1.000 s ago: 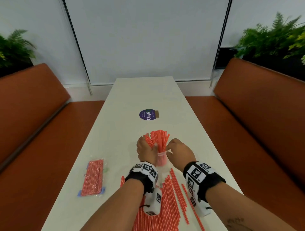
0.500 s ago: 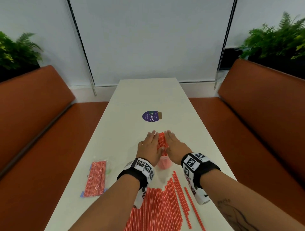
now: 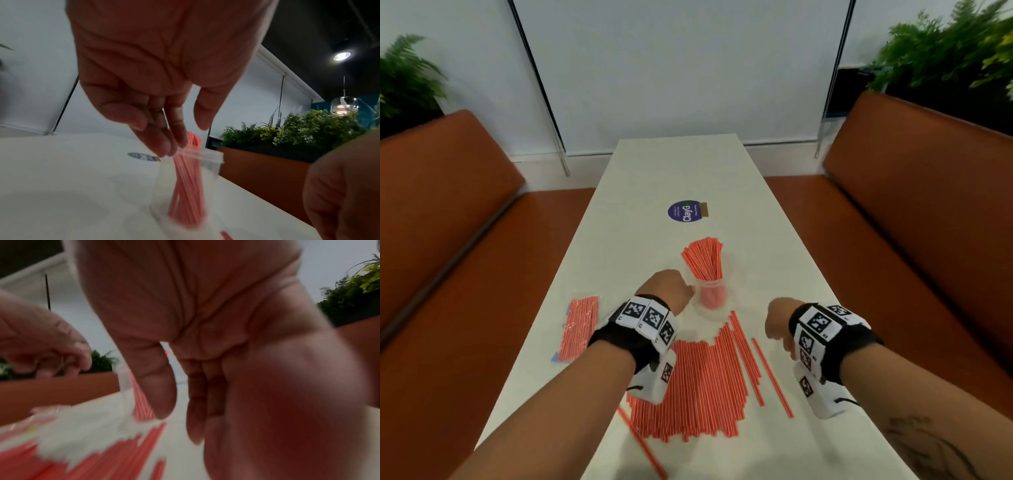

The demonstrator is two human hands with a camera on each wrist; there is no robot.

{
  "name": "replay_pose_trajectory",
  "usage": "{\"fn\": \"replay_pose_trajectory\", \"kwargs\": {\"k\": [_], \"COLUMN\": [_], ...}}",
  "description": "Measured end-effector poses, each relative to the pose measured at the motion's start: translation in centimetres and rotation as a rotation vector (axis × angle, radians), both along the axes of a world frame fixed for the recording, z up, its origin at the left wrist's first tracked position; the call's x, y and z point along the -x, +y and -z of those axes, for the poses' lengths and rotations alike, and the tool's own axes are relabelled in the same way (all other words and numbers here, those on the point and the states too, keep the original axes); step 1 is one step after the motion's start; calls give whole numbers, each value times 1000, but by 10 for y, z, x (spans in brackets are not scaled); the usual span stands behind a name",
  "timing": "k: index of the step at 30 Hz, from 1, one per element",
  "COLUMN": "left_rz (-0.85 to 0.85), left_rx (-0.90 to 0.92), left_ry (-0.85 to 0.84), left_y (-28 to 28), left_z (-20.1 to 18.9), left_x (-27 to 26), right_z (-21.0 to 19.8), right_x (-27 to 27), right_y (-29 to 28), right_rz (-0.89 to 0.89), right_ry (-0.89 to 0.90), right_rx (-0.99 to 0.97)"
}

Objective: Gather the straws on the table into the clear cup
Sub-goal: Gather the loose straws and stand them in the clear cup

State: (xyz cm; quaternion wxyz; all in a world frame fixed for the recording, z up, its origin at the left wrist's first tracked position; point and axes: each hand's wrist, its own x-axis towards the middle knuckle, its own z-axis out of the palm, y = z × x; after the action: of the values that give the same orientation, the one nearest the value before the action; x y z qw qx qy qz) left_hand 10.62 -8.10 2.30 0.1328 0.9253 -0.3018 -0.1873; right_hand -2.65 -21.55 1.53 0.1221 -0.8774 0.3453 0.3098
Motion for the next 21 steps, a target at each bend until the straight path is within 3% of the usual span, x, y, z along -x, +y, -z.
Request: {"fn": "replay_pose_trajectory", "kwargs": {"k": [5,10,21], "left_rz": [-9,-17,-68], "left_rx": [-47,-51,-9], "left_ry": [84,114,53], "left_y": [18,35,57], "left_z": [34,54,59], "left_x": [30,57,62], "right_z": [16,37,36], "right_x": [17,1,-6], "right_y": [33,56,78], "right_rz": [145,120,77], "right_ry": [-90,-263,-232], "right_rx": [-110,-70,-103]}}
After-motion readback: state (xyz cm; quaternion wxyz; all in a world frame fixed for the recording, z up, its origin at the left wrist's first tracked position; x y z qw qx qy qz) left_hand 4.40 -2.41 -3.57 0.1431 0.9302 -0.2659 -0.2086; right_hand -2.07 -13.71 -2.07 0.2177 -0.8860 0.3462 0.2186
